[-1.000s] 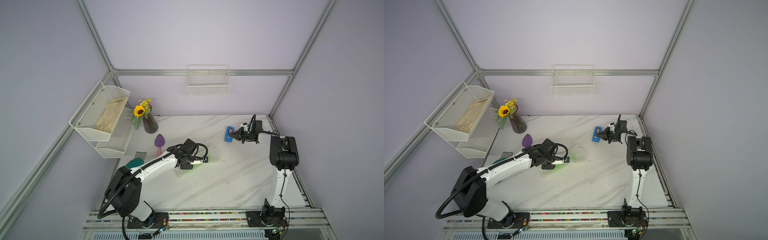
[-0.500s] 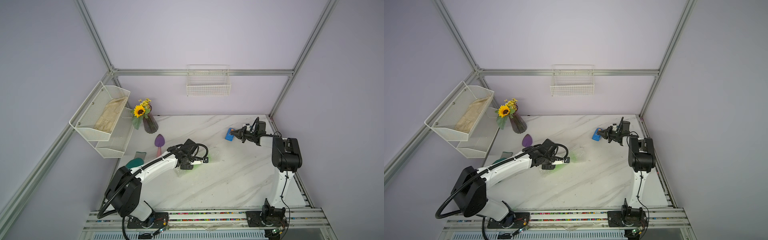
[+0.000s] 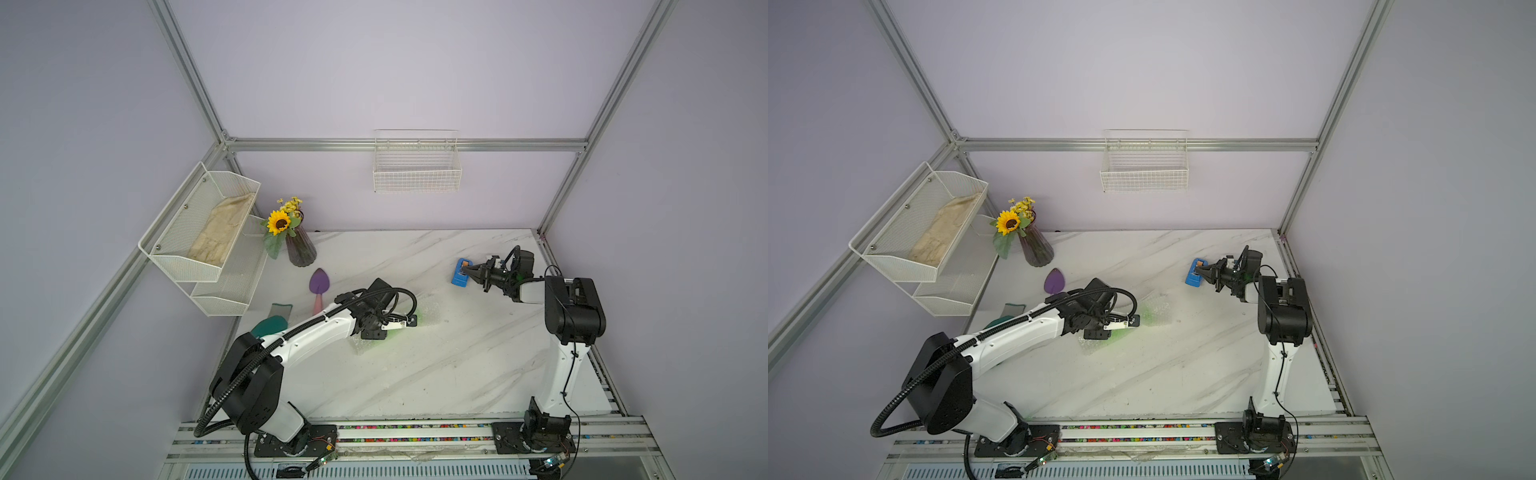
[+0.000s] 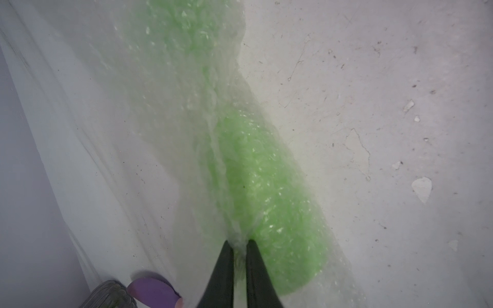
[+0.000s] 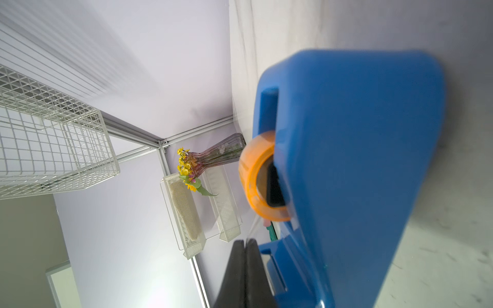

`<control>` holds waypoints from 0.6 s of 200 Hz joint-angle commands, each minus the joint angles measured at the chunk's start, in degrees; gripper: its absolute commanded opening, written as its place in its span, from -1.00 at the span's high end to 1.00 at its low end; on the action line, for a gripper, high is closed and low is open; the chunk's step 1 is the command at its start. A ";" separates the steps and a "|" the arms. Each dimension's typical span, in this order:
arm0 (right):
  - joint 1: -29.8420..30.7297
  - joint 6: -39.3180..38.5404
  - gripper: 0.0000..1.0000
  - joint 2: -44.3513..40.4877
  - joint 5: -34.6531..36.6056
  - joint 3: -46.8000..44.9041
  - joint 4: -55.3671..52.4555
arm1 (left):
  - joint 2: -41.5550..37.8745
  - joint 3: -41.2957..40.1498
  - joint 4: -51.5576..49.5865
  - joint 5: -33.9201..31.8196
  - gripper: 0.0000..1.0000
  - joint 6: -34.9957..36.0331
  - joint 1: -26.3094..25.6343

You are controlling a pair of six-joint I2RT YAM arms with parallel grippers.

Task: Wrap wine glasses in bubble wrap
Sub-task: Pull the tape from the tape cutter.

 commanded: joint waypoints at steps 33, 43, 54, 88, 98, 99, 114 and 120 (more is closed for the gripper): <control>-0.88 27.82 1.00 4.13 -1.55 -2.81 38.78 | 0.60 0.06 -0.83 0.24 0.77 0.25 -0.35; -0.90 26.68 1.00 3.51 -1.57 -2.76 37.34 | 0.76 0.22 -0.81 0.22 0.77 0.33 -0.35; -0.92 20.63 1.00 2.78 -1.70 -3.30 29.55 | 0.99 0.43 -0.83 0.24 0.77 0.37 -0.35; -0.96 25.32 1.00 5.15 -1.59 -7.03 38.12 | 1.00 0.46 -0.94 0.21 0.77 0.27 -0.52; -0.90 24.41 1.00 4.34 -1.99 -7.22 37.28 | 0.78 0.36 -0.96 0.11 0.77 0.27 -0.46; -0.87 23.95 1.00 4.12 -1.96 -7.23 36.66 | 0.74 0.37 -0.99 0.06 0.77 0.26 -0.49; -0.58 14.27 1.00 0.55 -1.68 -7.04 23.51 | 0.61 0.19 -1.10 0.02 0.77 0.24 -0.46; -0.42 9.28 1.00 -0.96 -1.47 -6.24 16.78 | 0.63 0.16 -1.05 0.02 0.77 0.18 -0.50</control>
